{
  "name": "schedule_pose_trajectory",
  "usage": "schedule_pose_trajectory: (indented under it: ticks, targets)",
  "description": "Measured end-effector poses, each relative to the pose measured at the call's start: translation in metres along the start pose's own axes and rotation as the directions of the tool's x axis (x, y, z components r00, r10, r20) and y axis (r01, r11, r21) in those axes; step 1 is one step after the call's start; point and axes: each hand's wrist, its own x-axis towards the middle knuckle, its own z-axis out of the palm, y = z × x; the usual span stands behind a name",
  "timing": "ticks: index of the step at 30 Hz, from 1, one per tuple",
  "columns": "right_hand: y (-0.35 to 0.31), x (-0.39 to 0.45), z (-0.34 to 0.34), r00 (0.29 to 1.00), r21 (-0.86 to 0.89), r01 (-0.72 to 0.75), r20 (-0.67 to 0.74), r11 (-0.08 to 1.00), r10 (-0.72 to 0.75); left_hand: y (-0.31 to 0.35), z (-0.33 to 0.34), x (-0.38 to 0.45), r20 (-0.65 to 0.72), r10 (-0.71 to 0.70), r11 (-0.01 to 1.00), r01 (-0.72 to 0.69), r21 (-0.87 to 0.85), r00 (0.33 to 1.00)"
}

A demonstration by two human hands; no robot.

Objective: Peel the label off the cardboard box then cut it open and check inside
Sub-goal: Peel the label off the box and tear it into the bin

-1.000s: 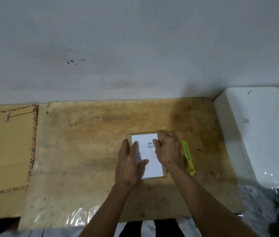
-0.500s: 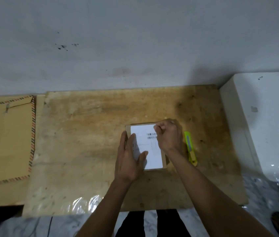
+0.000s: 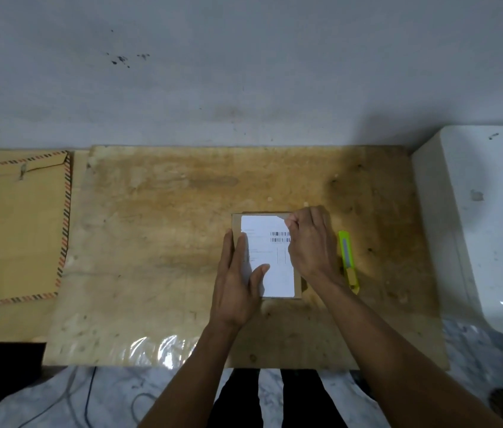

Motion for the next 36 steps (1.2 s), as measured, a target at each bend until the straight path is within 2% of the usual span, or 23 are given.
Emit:
schedule_pose_trajectory:
  ticks: [6, 9, 17, 19, 23, 27, 30, 33, 36]
  targets:
    - [0.003, -0.005, 0.001, 0.999, -0.004, 0.032, -0.031, 0.999, -0.032, -0.002, 0.002, -0.001, 0.011, 0.01, 1.0, -0.011, 0.009, 1.0]
    - [0.001, -0.007, 0.002, 1.0, -0.007, 0.014, 0.003, 1.0, -0.014, -0.001, 0.002, 0.001, 0.004, 0.003, 1.0, -0.004, 0.015, 1.0]
    - [-0.009, -0.018, 0.0, 0.999, 0.118, -0.003, 0.051, 0.993, -0.003, -0.003, 0.003, 0.003, 0.011, -0.018, 1.0, 0.018, 0.001, 1.0]
    - [-0.008, -0.021, -0.001, 0.997, 0.178, 0.008, 0.071, 0.984, -0.021, -0.002, 0.002, 0.003, 0.013, -0.021, 1.0, 0.021, -0.003, 1.0]
    - [-0.008, -0.022, -0.005, 0.995, 0.377, -0.089, 0.066, 0.922, 0.069, 0.0, 0.0, 0.002, 0.014, -0.038, 0.999, 0.038, -0.02, 0.999]
    - [-0.004, -0.028, -0.003, 0.998, 0.457, -0.035, 0.062, 0.889, 0.007, 0.001, -0.001, 0.001, 0.0, -0.043, 0.998, 0.043, -0.045, 0.999]
    - [0.005, -0.035, -0.002, 0.992, 0.541, -0.098, 0.125, 0.835, 0.036, 0.001, -0.002, 0.001, 0.002, -0.062, 0.996, 0.062, -0.066, 0.998]
    - [0.006, -0.032, -0.005, 0.994, 0.548, -0.105, 0.091, 0.83, 0.065, 0.001, -0.002, 0.001, 0.011, -0.065, 0.996, 0.066, -0.053, 0.998]
    - [0.003, -0.026, -0.009, 0.997, 0.472, -0.067, -0.003, 0.879, 0.078, 0.0, -0.002, 0.001, 0.026, -0.079, 0.996, 0.081, -0.049, 0.996]
